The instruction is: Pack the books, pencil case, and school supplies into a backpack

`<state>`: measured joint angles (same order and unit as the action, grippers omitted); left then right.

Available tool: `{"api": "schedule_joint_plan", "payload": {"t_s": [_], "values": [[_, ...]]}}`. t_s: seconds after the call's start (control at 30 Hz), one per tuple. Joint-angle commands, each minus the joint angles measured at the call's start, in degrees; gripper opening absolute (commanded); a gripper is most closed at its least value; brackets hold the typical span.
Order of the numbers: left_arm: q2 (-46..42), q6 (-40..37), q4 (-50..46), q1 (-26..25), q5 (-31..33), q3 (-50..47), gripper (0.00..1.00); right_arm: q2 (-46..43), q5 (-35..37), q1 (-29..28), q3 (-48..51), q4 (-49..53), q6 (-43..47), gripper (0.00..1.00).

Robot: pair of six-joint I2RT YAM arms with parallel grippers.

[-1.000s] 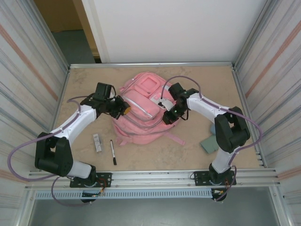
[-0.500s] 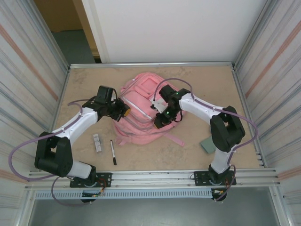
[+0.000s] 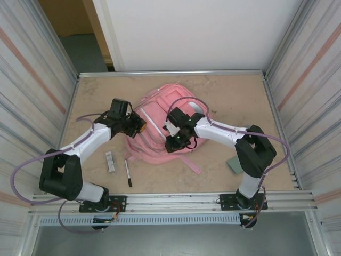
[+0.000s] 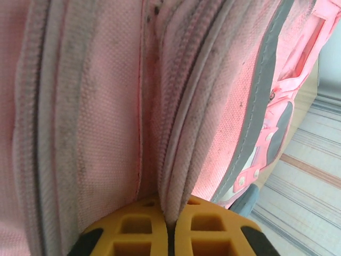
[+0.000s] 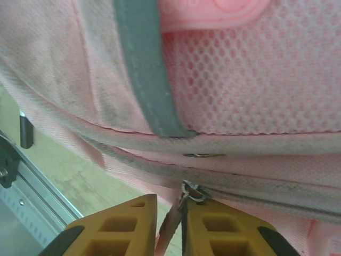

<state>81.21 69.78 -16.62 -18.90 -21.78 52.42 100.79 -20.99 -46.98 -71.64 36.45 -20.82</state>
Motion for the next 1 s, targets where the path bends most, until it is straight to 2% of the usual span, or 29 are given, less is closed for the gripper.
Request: {"api": "schedule_joint_plan", "payload": {"t_s": [0.0,0.1,0.2,0.27,0.33,0.43,0.57,0.6,0.67,0.73,0.97], "values": [[0.4,1.2,2.5,-1.4,-2.9,-0.5,0.00,-2.4,-3.8,-2.3,-0.9,-7.3,-2.5,0.23],[0.7,1.2,2.6,-1.4,-2.1,-0.7,0.00,-1.5,-3.3,-2.4,-1.5,-6.1,-2.6,0.25],[1.1,1.7,3.1,-1.4,-2.4,-1.0,0.00,-0.1,2.9,-2.4,-3.9,0.1,-2.5,0.23],[1.3,1.5,2.8,-1.4,-2.6,-1.0,0.00,0.8,2.6,-2.5,-4.7,2.3,-1.2,0.16],[1.2,2.0,3.0,-1.4,-2.6,-1.3,0.00,1.3,0.7,-3.0,-5.9,3.8,-0.8,0.15],[1.3,2.1,4.9,-1.4,-3.1,-1.8,0.00,2.4,-0.3,-5.0,-7.8,5.4,0.8,0.22],[1.8,2.4,4.9,-1.7,-3.4,-1.4,0.00,4.8,0.5,-6.5,-11.1,8.2,2.4,0.25],[1.8,2.5,4.9,-2.0,-3.4,-1.4,0.00,4.9,0.8,-6.7,-11.3,8.2,2.5,0.24],[2.1,2.3,4.8,-2.1,-3.4,-1.2,0.00,5.0,0.5,-6.9,-11.2,7.2,2.9,0.15],[2.3,2.4,5.1,-2.1,-3.4,-1.2,0.00,5.6,-0.6,-7.1,-11.7,6.7,3.7,0.11],[3.1,3.9,7.2,-3.7,-2.8,-1.7,0.00,5.9,-6.4,-9.5,-10.2,-2.4,9.2,0.17]]}}
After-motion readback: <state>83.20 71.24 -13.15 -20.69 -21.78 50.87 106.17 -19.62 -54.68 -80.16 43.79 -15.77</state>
